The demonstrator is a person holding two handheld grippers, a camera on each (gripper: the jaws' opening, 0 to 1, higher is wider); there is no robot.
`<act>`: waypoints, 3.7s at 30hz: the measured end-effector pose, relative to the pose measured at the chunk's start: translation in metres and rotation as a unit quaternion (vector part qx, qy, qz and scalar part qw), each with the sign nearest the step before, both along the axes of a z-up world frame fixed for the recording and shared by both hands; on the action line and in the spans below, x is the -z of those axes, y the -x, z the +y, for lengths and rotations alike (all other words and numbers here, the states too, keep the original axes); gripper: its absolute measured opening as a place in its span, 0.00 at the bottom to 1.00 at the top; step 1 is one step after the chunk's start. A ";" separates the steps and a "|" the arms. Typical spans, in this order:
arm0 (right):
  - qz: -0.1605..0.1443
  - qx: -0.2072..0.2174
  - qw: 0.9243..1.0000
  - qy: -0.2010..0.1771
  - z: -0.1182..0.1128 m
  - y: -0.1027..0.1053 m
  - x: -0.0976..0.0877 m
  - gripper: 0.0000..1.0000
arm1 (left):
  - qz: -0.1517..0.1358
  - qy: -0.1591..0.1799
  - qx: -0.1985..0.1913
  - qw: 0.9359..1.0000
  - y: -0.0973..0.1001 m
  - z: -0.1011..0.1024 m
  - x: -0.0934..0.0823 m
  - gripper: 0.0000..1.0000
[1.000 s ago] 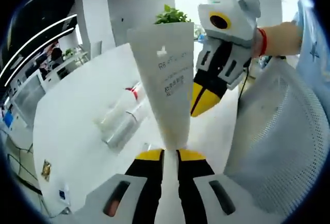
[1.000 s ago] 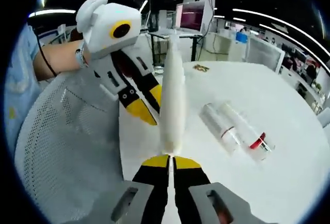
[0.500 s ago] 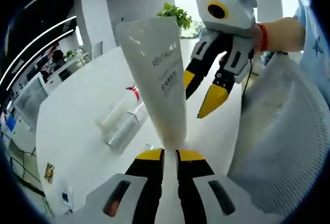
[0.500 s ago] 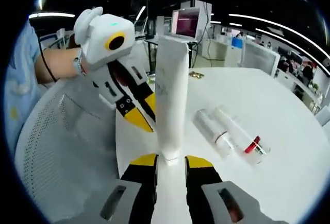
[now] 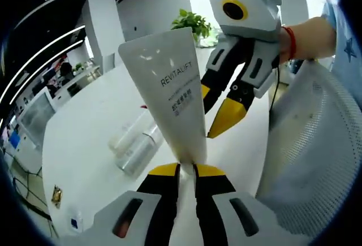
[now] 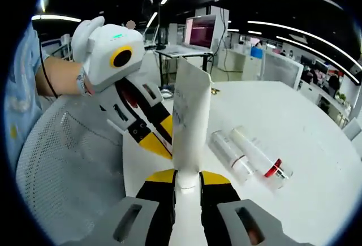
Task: Arrange the skincare products in the storage area until every visible bottle or jar stands upright without overlapping.
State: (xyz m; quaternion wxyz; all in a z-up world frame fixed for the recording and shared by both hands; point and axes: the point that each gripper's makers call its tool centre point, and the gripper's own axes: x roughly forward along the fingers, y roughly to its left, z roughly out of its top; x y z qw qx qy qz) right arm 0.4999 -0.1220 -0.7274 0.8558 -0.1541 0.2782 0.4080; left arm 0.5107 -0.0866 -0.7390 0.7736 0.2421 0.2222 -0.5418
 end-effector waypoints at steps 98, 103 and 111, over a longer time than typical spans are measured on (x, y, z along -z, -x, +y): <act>0.144 0.003 0.943 0.300 -0.150 -0.064 0.075 0.23 | 0.089 -0.040 -0.103 0.990 -0.010 0.042 0.020 0.21; 0.147 0.005 0.943 0.298 -0.157 -0.047 0.075 0.23 | 0.091 -0.056 -0.095 0.990 -0.008 0.043 0.025 0.21; 0.140 -0.002 0.944 0.299 -0.165 -0.020 0.075 0.22 | 0.101 -0.067 -0.079 0.989 0.000 0.041 0.030 0.21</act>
